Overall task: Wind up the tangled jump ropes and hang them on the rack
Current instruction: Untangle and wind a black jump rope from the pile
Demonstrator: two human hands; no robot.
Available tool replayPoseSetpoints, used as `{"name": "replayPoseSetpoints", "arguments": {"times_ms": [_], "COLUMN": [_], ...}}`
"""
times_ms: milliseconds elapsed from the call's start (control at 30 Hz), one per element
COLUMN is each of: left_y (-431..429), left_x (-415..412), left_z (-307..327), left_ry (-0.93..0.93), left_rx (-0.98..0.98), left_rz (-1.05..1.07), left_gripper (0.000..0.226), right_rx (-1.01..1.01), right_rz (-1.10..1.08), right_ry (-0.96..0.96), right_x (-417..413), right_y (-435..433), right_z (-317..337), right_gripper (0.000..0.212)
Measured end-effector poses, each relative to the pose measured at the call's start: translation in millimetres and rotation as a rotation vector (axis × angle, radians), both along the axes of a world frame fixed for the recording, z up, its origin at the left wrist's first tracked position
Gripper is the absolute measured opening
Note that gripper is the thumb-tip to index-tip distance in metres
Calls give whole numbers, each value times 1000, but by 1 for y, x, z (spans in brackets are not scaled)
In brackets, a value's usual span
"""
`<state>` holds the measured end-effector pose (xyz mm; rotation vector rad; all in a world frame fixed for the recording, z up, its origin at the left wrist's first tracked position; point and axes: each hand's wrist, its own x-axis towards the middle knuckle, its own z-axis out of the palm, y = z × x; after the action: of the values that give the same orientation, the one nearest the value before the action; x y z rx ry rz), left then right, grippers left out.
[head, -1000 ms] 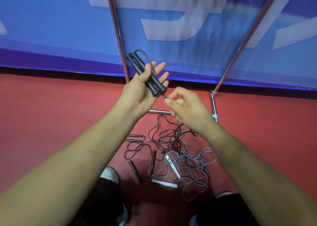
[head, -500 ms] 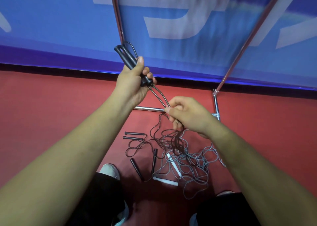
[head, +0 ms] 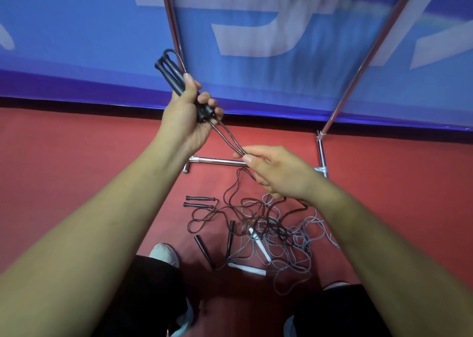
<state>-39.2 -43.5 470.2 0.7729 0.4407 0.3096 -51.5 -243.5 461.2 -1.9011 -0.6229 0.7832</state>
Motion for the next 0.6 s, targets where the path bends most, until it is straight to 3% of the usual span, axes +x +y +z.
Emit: {"name": "replayPoseSetpoints", "arguments": {"times_ms": [200, 467, 600], "left_y": [-6, -4, -6], "left_x": [-1, -4, -3], "left_z": [-10, -3, -5], "left_ry": [86, 26, 98], "left_rx": [159, 53, 171], "left_rz": [66, 75, 52], "left_gripper": [19, 30, 25], "right_rx": [-71, -19, -6], "right_rz": [119, 108, 98], "right_ry": [-93, -32, -35], "right_x": [-6, -5, 0], "right_y": [2, 0, -6], "right_z": [9, 9, 13], "right_gripper": [27, 20, 19]}}
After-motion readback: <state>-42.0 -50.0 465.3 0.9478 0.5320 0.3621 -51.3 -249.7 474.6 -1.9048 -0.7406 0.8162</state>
